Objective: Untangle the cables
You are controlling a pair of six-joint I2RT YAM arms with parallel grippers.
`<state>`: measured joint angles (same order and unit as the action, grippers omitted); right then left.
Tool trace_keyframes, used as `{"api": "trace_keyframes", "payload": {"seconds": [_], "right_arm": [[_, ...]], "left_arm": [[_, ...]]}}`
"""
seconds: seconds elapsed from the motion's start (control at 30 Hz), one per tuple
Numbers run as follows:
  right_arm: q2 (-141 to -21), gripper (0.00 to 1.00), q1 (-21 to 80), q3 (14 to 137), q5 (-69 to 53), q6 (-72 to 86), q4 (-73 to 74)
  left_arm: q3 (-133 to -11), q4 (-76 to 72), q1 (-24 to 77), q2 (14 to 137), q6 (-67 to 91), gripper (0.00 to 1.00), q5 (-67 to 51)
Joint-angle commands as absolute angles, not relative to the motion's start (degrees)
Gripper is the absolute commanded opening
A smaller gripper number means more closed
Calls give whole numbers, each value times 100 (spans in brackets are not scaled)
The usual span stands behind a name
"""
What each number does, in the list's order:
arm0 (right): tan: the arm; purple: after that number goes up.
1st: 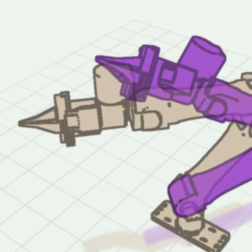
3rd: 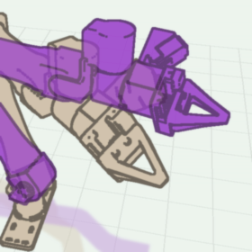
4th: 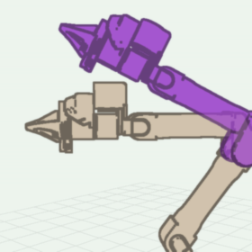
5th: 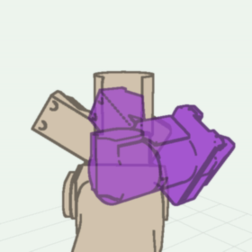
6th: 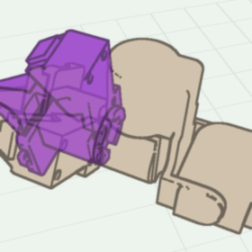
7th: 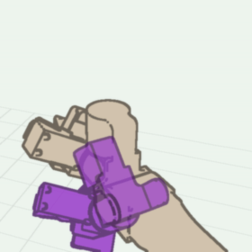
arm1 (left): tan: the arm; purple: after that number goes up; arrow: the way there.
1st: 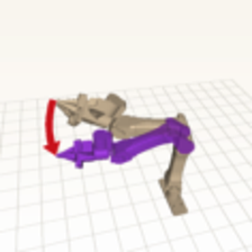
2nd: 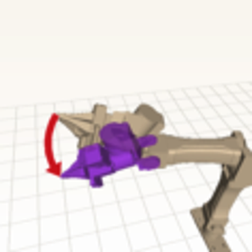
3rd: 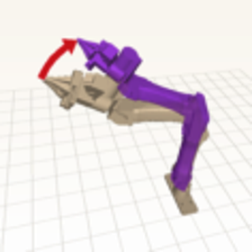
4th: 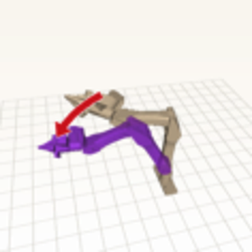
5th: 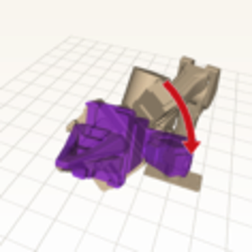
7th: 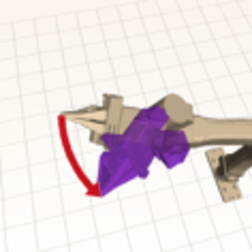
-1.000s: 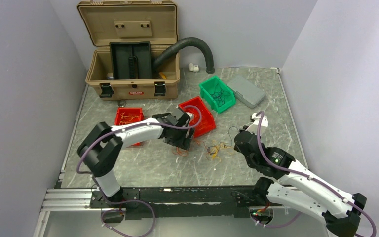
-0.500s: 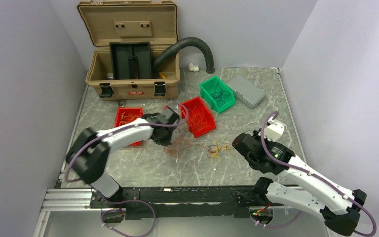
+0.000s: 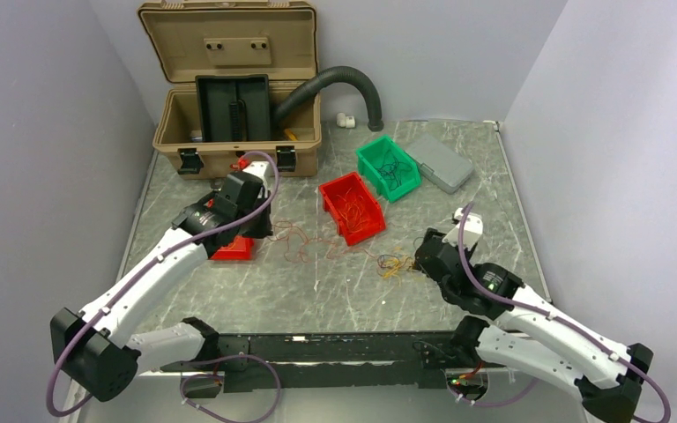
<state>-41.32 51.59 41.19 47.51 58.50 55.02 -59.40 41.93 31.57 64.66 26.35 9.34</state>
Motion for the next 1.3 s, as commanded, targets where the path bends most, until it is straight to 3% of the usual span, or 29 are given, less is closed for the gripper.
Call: {"api": "trace_keyframes", "payload": {"seconds": [0.0,0.17,0.4,0.47,0.53,0.63,0.7,0.87,1.0,1.13,1.2,1.27], "right_arm": [[-4031,74,5168,3759,3220,3994,3280],[-4928,88,5148,3684,2680,4005,2760],[-6655,90,5024,3885,2443,4180,2369],[-7083,82,4878,3830,2437,4339,2326],[-7363,64,4574,3743,2451,4771,2441],[-7428,53,4078,3529,2550,5254,2747],[-7179,45,3800,3346,2730,5516,2937],[-6122,14,3083,2937,3302,6413,3659],[-5528,2,2710,2757,3494,6874,4050],[-5388,2,2667,2774,3343,6613,3869],[-5418,10,2667,2829,3052,5891,3503],[-5505,26,2666,2938,2740,5304,3259]], "left_arm": [[-6110,3737,3159,6391,2268,0,-22],[-6226,3728,3164,6514,2195,0,-309],[-6262,3907,3164,6449,2230,0,-20],[-6309,4004,3157,6404,2268,0,331],[-6407,4221,3145,6363,2385,0,801],[-6635,4694,3033,6293,2695,0,1705],[-6715,4924,2874,6189,2910,0,2215],[-6581,4975,2341,5721,3250,0,2656],[-6421,4875,2173,5485,3458,0,2582],[-6220,4331,2171,5329,3058,0,1674],[-6065,3757,2176,5285,2483,0,577],[-5998,3320,2177,5330,2246,0,-402]]}}
